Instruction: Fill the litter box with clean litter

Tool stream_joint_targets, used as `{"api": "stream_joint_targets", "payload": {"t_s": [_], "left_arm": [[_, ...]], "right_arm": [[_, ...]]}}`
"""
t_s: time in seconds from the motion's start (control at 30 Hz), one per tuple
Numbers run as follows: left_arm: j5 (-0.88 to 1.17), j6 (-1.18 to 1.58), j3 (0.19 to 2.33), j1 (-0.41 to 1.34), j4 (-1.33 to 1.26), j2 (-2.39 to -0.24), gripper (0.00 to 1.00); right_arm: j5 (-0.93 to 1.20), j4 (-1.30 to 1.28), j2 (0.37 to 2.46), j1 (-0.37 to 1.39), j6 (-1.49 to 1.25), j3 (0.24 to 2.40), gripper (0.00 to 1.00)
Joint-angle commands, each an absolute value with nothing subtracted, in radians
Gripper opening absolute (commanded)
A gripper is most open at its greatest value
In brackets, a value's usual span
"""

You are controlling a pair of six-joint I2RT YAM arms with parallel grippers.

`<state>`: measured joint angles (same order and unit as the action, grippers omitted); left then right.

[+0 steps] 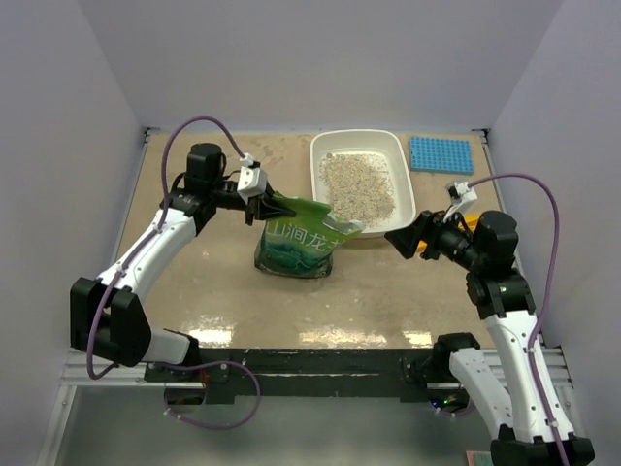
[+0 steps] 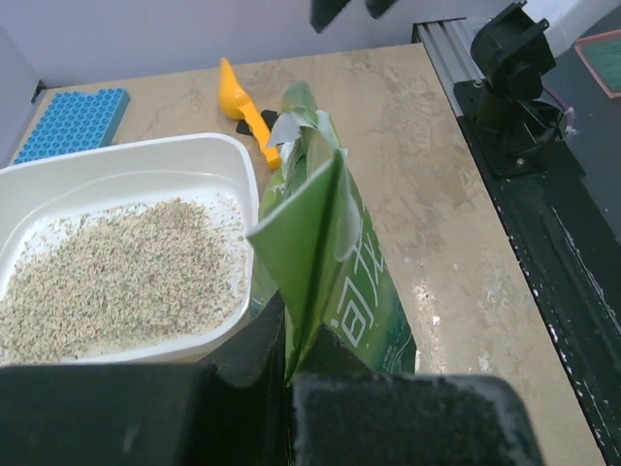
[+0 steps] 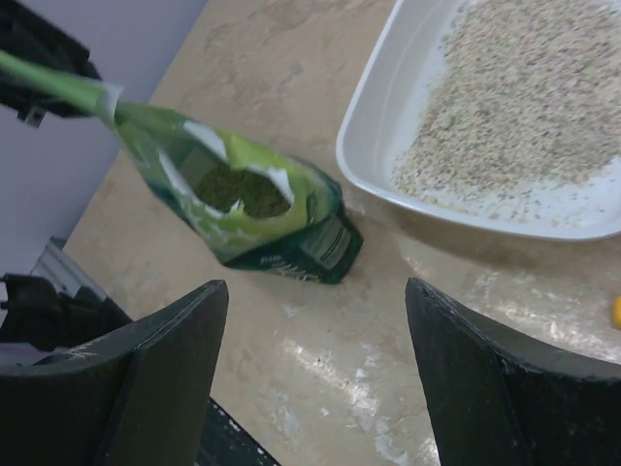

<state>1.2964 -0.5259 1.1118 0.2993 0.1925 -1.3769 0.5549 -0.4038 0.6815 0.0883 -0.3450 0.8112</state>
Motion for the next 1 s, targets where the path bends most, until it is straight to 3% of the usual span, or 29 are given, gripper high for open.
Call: {"api": "stream_joint_targets", "payload": {"t_s": [0.0, 0.23, 0.47, 0.67, 0.97], "left_arm": [[1.703, -0.408, 1.155, 0.261, -0.060, -1.382, 0.00], [1.703, -0.557, 1.140, 0.249, 0.216, -1.468, 0.00], [1.703, -0.606, 1.109, 0.218, 0.227, -1.468, 0.00], [1.703, -0.585, 1.091, 0.193, 0.198, -1.456, 0.00], [1.703, -0.518, 1.039, 0.189, 0.080, -1.417, 0.00]], "right_arm": [[0.744, -0.275, 0.624, 0.113, -0.331, 0.723, 0.79], [0.793, -0.060, 0.643, 0.133, -0.394, 0.643, 0.78], [0.753, 0.132, 0.702, 0.233, -0.235, 0.604, 0.81], [0.778, 0.076, 0.863, 0.282, 0.030, 0.687, 0.83], [0.960, 0.013, 1.038, 0.317, 0.182, 0.767, 0.84]]}}
